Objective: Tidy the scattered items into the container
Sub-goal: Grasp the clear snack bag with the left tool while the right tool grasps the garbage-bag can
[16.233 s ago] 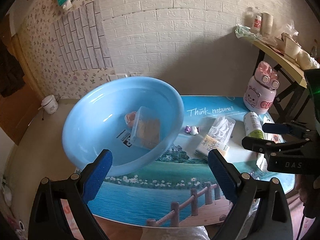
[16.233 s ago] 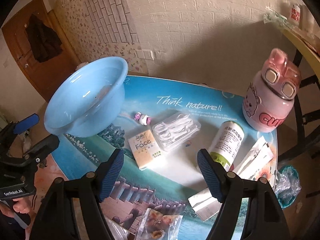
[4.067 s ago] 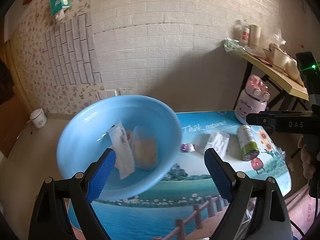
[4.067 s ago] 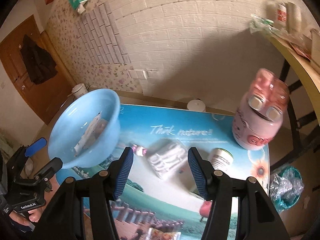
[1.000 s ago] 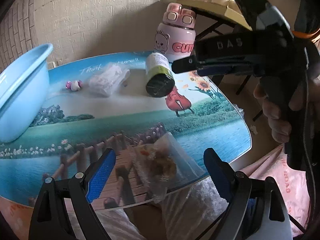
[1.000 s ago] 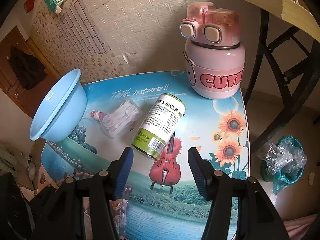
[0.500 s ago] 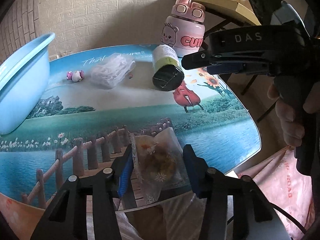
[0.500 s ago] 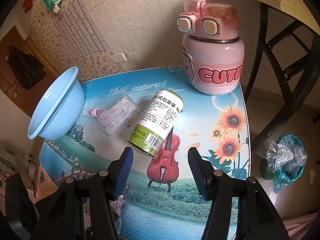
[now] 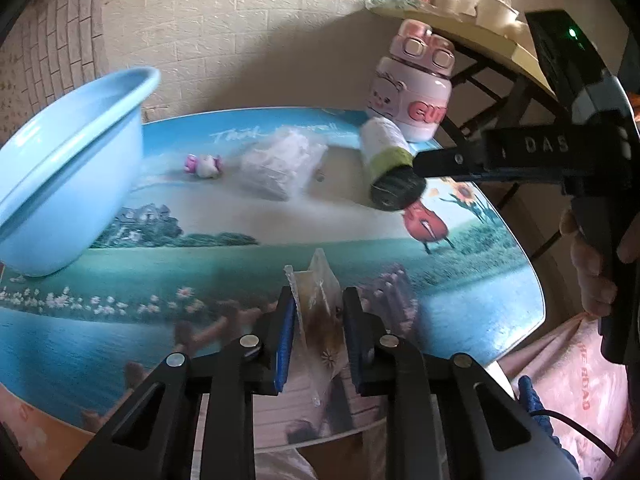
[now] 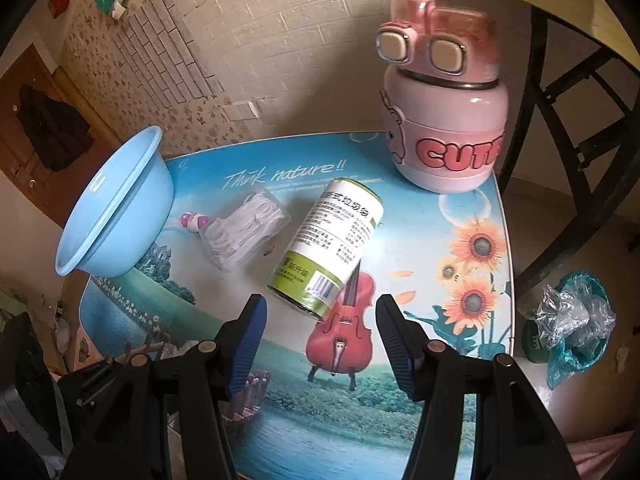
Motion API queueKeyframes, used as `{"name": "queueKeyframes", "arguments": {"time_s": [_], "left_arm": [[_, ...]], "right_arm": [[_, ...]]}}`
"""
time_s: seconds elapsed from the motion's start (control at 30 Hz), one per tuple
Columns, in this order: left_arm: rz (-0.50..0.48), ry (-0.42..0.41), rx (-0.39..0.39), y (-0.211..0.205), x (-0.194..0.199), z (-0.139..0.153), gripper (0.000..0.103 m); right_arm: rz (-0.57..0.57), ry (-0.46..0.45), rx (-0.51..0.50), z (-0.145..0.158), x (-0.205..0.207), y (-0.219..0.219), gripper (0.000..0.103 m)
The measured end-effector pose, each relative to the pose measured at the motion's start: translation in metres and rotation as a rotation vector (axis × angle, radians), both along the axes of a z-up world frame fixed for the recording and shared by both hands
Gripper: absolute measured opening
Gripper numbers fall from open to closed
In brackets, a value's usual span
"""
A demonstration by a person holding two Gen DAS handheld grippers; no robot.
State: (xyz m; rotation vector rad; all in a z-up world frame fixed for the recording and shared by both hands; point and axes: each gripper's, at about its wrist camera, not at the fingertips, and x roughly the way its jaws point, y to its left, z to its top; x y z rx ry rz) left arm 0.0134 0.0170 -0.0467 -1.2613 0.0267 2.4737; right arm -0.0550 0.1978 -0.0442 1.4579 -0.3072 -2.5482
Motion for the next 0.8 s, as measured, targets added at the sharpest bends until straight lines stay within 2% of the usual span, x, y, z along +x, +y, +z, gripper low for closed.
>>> {"name": "queueKeyframes", "arguments": {"time_s": [0.33, 0.8], "left_arm": [[0.033, 0.006, 0.007, -0.021, -0.008, 0.0, 0.022], [0.044, 0.002, 0.017, -0.04, -0.018, -0.006, 0.022]], "right_arm": [[0.008, -0.019, 0.019, -0.007, -0.013, -0.019, 0.058], [-0.074, -0.041, 0.075, -0.018, -0.039, -0.035, 0.058]]}}
